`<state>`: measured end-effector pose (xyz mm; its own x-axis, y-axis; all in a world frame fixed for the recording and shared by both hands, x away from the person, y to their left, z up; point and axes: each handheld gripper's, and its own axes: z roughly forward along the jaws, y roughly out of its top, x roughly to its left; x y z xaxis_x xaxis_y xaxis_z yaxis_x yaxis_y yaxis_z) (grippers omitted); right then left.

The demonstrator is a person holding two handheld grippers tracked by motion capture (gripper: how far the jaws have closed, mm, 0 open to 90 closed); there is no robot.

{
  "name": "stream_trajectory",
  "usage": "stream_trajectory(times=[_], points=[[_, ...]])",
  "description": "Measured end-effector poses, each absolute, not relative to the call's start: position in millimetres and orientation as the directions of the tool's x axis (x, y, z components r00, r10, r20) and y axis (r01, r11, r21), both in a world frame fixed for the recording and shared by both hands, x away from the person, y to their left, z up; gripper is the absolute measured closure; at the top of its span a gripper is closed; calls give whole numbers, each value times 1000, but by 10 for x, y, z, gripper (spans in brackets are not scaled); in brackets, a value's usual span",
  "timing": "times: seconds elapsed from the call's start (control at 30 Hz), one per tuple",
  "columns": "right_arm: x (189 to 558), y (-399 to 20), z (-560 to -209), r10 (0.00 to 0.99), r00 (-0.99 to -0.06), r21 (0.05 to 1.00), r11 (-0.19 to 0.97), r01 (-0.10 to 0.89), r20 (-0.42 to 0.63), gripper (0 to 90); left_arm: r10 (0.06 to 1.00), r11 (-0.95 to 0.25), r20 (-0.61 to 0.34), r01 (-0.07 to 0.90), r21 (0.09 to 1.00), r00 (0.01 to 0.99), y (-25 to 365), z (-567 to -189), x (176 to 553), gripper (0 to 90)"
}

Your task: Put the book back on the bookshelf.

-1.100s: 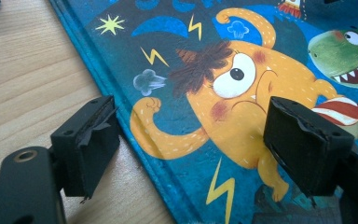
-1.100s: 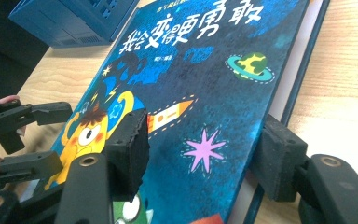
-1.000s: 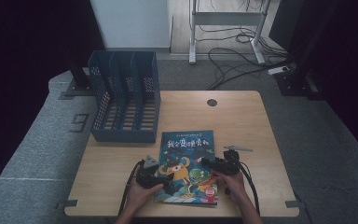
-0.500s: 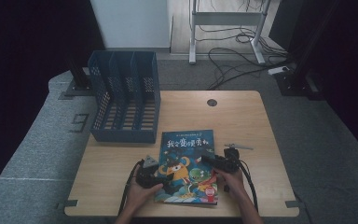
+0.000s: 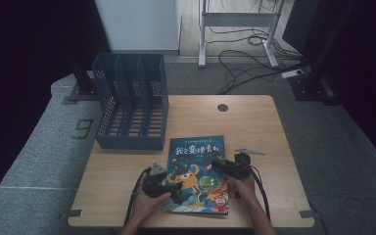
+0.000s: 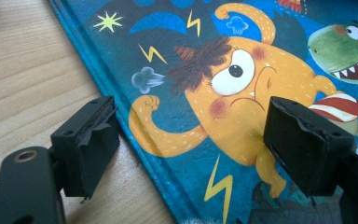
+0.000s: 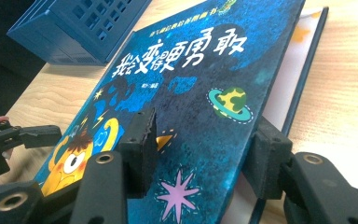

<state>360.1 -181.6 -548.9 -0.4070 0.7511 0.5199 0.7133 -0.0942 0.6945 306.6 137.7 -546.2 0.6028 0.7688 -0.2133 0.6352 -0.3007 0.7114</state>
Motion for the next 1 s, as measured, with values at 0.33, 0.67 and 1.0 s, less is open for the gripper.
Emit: stream_trajectory(times=[0.33, 0.67, 1.0], points=[[3605, -1859, -5452, 722, -421, 698, -118, 707, 549, 560, 762, -304, -215, 630, 714, 611, 1384, -5445, 3053, 179], [3581, -1928, -5373, 685, -446, 716, -159, 680, 576, 652, 754, -303, -217, 621, 723, 620, 1392, -5418, 3030, 180], [3543, -1971, -5270, 655, -477, 726, -164, 668, 587, 689, 741, -291, -243, 625, 725, 627, 1410, -5400, 3027, 180]])
